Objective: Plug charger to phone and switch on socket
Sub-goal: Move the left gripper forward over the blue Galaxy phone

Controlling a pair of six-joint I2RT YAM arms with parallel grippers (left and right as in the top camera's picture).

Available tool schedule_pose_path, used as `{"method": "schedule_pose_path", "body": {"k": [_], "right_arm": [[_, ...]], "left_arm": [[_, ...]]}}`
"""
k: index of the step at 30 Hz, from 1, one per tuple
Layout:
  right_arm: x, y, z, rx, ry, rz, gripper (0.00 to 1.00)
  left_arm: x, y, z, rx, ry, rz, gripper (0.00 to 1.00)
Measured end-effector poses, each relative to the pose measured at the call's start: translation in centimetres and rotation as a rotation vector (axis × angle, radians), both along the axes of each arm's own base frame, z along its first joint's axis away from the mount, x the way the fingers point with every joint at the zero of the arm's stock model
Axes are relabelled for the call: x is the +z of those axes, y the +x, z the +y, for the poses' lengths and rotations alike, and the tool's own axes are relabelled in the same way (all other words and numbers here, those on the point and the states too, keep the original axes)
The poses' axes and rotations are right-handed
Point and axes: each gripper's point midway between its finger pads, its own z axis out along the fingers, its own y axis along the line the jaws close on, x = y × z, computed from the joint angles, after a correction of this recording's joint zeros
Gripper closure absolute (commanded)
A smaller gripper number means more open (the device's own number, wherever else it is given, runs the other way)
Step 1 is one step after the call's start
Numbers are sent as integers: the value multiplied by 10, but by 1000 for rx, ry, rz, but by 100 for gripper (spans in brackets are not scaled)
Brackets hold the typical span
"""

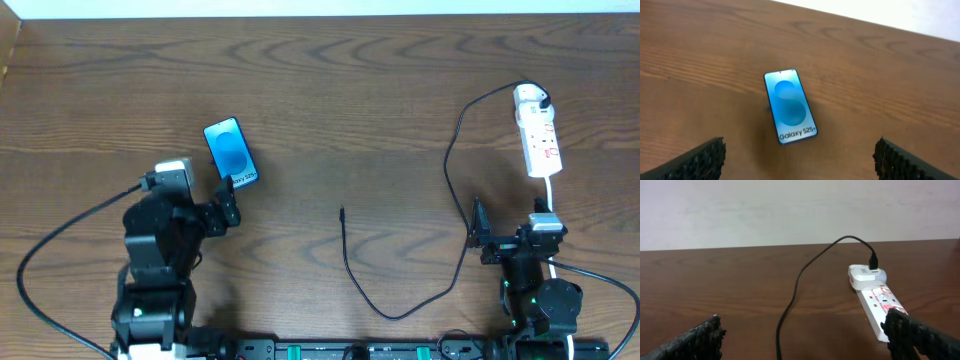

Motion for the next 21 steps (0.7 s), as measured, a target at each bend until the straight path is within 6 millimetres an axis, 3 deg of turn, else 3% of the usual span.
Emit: {"method": "schedule_pose_path", "body": {"k": [6,21], "right_arm": [[0,0,0,0,0,0,1],[0,0,0,0,0,0,1]], "left_arm": [[8,8,0,0,-2,51,5],[-4,28,1,0,-12,290,5]]}}
